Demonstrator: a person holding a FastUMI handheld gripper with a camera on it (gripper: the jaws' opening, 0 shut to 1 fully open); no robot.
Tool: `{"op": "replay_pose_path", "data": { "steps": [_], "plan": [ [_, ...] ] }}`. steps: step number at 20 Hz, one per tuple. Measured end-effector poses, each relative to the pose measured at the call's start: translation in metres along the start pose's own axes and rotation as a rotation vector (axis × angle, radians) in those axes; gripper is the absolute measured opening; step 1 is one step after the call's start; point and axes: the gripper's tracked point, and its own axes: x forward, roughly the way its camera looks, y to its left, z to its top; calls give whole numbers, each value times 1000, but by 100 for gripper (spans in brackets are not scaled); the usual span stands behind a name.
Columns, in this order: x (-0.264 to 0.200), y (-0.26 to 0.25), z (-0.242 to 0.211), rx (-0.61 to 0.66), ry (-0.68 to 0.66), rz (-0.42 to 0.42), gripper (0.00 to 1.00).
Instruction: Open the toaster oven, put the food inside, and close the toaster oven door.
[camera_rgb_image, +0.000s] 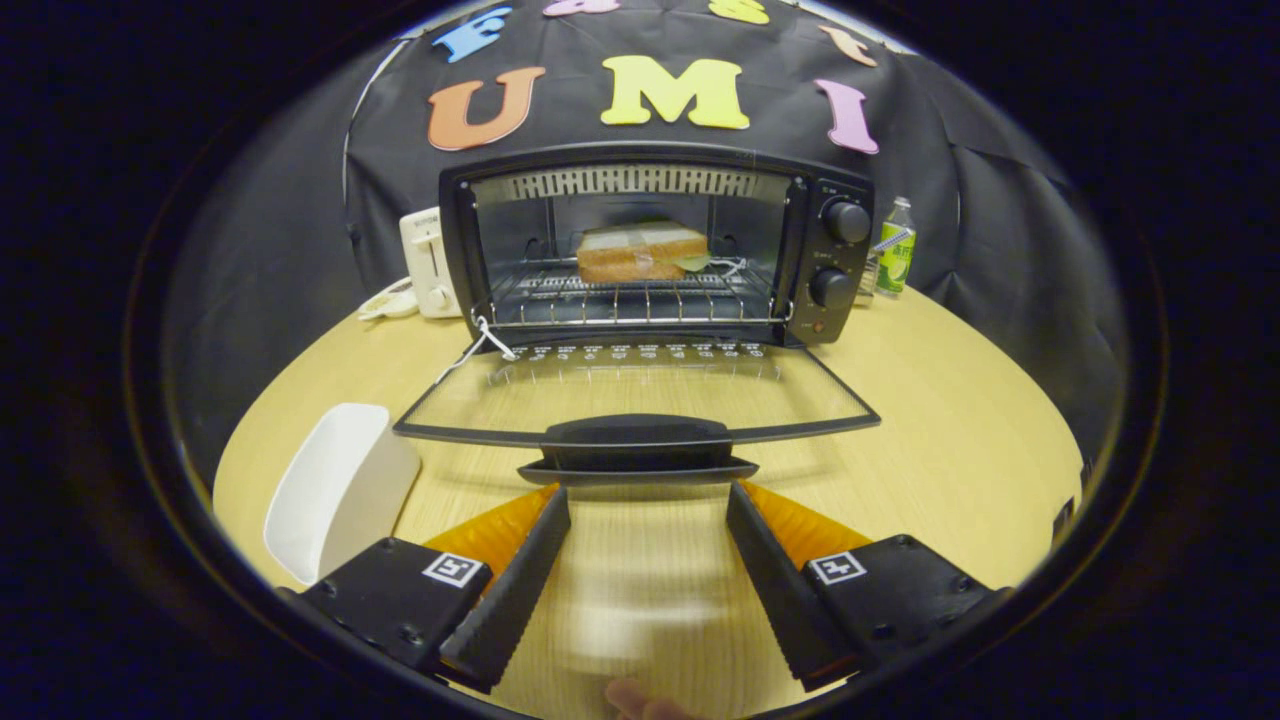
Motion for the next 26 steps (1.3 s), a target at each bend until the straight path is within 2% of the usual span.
{"op": "replay_pose_path", "data": {
  "steps": [4, 9, 13, 17, 26],
  "plan": [
    [-14, 0, 21, -13, -185, 4, 100],
    [-12, -5, 36, 11, -278, -6, 100],
    [-4, 4, 43, -15, -263, 17, 100],
    [-5, 0, 43, -24, -259, -12, 100],
    [-5, 8, 14, -77, -108, -23, 100]
  ]
}}
